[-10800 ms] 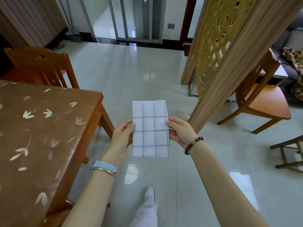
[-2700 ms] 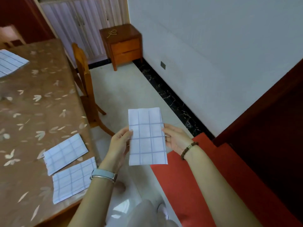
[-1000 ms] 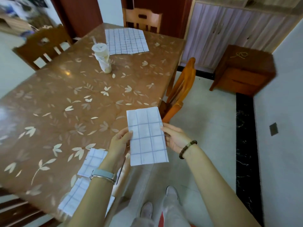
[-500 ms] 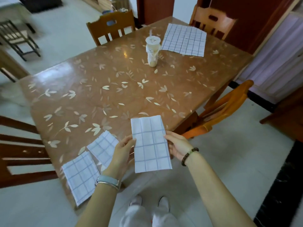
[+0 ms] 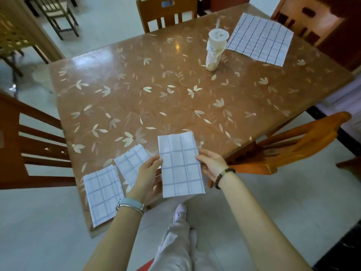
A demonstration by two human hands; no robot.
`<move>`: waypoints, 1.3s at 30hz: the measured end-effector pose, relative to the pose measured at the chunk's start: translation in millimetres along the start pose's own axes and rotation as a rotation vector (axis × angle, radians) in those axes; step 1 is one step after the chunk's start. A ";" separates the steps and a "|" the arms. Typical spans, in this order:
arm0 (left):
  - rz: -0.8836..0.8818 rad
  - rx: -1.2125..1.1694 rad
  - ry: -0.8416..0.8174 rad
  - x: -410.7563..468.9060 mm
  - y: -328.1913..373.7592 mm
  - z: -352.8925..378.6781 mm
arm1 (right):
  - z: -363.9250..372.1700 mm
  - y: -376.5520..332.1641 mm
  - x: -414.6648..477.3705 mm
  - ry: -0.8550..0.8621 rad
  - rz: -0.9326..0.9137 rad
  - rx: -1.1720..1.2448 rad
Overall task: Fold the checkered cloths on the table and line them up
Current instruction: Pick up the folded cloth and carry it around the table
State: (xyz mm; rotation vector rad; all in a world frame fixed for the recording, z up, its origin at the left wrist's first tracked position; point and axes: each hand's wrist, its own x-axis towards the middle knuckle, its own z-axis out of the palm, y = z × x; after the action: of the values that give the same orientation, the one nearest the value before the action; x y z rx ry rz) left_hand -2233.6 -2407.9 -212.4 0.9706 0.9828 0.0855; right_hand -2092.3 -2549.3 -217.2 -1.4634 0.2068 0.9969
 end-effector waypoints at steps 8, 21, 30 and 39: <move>0.048 0.007 0.040 38.1 14.0 -4.3 | 14.5 -10.0 51.5 0.075 -0.002 -0.270; -0.036 0.037 0.109 93.8 2.0 -6.4 | 18.4 -12.7 107.5 0.106 -0.025 -0.596; -0.019 -0.049 0.220 100.2 -4.0 -3.4 | 18.4 -12.5 123.2 0.060 -0.010 -0.683; -0.040 -0.088 0.316 94.1 -4.6 6.9 | 17.0 -18.6 127.8 0.018 0.021 -0.682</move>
State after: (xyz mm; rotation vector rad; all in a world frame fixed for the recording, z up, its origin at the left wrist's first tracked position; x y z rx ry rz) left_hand -2175.0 -2371.2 -276.8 0.8711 1.2773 0.2526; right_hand -2010.2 -2475.6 -286.4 -2.0868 -0.1237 1.1296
